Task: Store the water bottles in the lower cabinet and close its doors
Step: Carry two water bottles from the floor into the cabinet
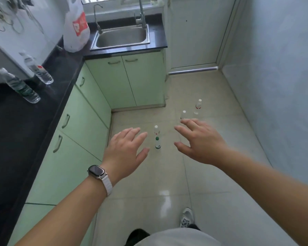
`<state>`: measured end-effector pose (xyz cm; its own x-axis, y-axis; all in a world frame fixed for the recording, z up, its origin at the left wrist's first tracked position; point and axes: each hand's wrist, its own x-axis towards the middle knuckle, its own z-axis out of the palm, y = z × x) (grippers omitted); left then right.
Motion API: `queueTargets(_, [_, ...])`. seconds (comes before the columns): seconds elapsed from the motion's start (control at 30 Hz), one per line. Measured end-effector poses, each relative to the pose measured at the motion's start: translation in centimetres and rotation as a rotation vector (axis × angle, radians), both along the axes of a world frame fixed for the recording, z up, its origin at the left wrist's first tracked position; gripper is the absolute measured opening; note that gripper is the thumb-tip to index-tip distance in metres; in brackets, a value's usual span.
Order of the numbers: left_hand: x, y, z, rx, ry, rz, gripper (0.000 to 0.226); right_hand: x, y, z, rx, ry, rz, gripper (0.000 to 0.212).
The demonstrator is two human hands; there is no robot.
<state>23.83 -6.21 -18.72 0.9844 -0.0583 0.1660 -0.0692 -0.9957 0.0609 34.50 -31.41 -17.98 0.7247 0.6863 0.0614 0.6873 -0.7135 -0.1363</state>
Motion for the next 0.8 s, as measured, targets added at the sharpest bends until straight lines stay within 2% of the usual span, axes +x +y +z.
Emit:
queueTargets(0.2, [6.6,-3.4,0.3,-0.017,-0.008,-0.004,0.051,6.3,-2.7,0.4,0.005,-0.014,0.018,0.061])
queueTargets(0.53, [17.7,-3.8,-0.7,-0.028,-0.013,-0.042,0.051,15.4,-3.4,-0.3,0.011,-0.052,0.023,0.059])
queueTargets(0.8, [28.7,-1.0,-3.3,-0.058,0.007,-0.037,0.052,26.2,-1.7,-0.8,-0.11,-0.072,0.063,0.058])
